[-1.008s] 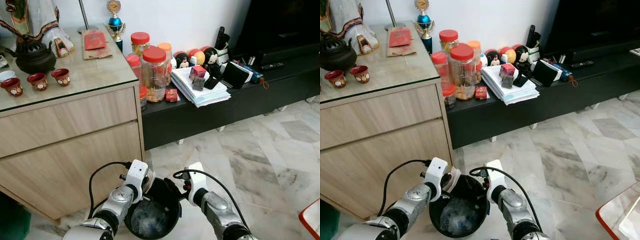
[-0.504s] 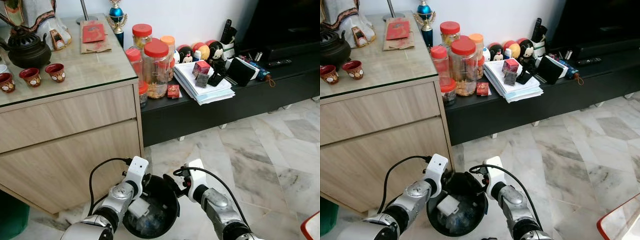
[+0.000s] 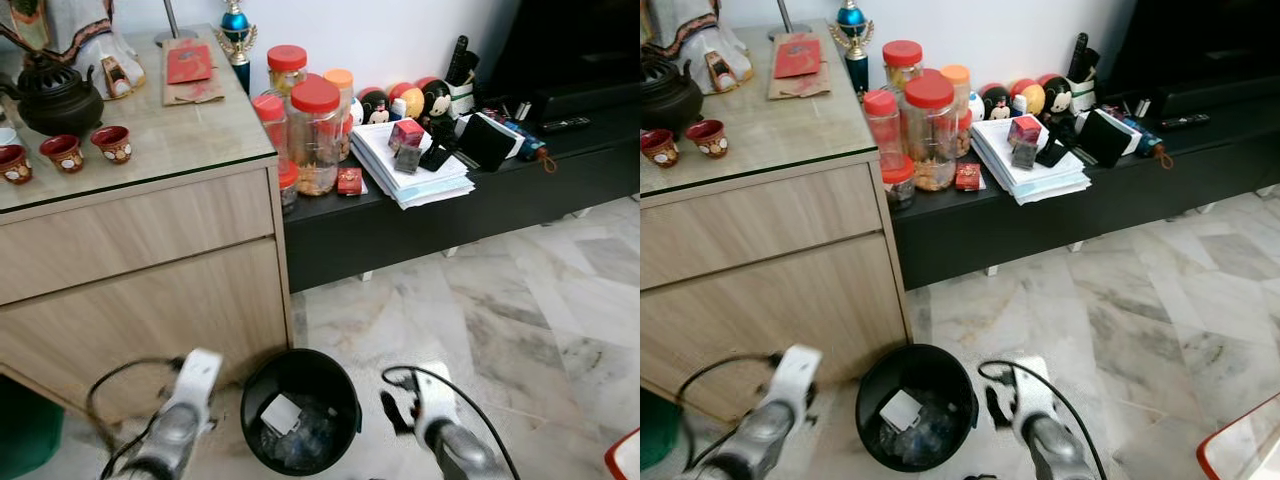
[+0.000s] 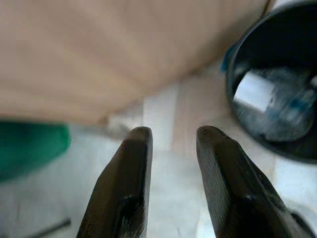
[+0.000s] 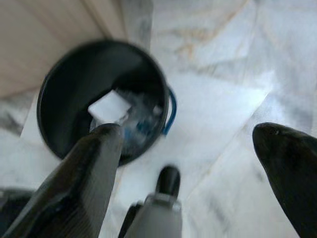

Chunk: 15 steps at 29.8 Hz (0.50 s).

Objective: Picking trash to rubbish bin

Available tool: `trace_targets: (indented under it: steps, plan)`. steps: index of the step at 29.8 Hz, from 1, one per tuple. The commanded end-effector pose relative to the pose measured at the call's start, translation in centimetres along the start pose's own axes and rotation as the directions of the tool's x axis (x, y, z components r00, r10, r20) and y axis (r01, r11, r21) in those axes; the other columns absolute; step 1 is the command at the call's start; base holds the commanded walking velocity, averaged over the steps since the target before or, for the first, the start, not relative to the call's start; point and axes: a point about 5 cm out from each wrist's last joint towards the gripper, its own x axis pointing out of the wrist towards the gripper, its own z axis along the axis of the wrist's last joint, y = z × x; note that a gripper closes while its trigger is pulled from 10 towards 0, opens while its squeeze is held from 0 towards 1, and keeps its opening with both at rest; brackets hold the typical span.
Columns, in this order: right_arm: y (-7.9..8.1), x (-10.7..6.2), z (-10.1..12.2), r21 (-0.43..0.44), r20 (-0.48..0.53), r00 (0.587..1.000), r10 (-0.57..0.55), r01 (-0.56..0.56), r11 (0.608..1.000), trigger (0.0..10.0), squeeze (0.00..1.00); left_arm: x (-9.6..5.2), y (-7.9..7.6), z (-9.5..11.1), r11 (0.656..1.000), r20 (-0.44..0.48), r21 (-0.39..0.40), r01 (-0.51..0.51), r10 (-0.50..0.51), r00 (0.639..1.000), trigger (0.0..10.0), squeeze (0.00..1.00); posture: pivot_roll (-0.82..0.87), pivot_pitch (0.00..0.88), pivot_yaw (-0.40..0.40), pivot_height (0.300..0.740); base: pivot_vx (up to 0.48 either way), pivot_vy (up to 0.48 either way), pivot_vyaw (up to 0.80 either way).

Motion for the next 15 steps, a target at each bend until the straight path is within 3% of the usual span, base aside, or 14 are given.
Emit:
trace_targets:
  steps: [1, 4, 7, 15]
  plan:
    - [-0.2, -0.3, -1.2, 0.031, -0.035, 0.999, -0.022, 0.023, 0.999, 10.0, 0.00, -0.3, 0.2, -1.3, 1.000, -0.034, -0.021, -0.024, 0.023, 0.999, 10.0, 0.00, -0.10, 0.076, -0.004, 0.740, 0.000, 0.000, 0.00]
    - [-0.8, -1.3, -3.9, 0.062, -0.118, 0.991, -0.065, 0.073, 0.995, 10.0, 0.00, -1.0, 0.2, -3.3, 0.999, -0.082, -0.031, -0.038, 0.035, 0.996, 10.0, 0.00, -0.08, 0.068, -0.004, 0.740, 0.000, 0.000, 0.00]
    - [-0.9, -1.6, -4.8, 0.064, -0.147, 0.986, -0.083, 0.093, 0.994, 10.0, 0.00, -1.2, 0.0, -4.1, 0.999, -0.110, -0.030, -0.041, 0.037, 0.993, 10.0, 0.00, -0.08, 0.061, -0.002, 0.740, 0.000, 0.000, 0.00]
    - [-0.7, -1.5, -4.6, 0.087, -0.129, 0.987, -0.094, 0.106, 0.991, 10.0, 0.00, -1.1, -0.5, -3.7, 0.999, -0.093, -0.045, -0.021, 0.017, 0.995, 10.0, 0.00, -0.09, 0.041, 0.015, 0.740, 0.000, 0.000, 0.00]
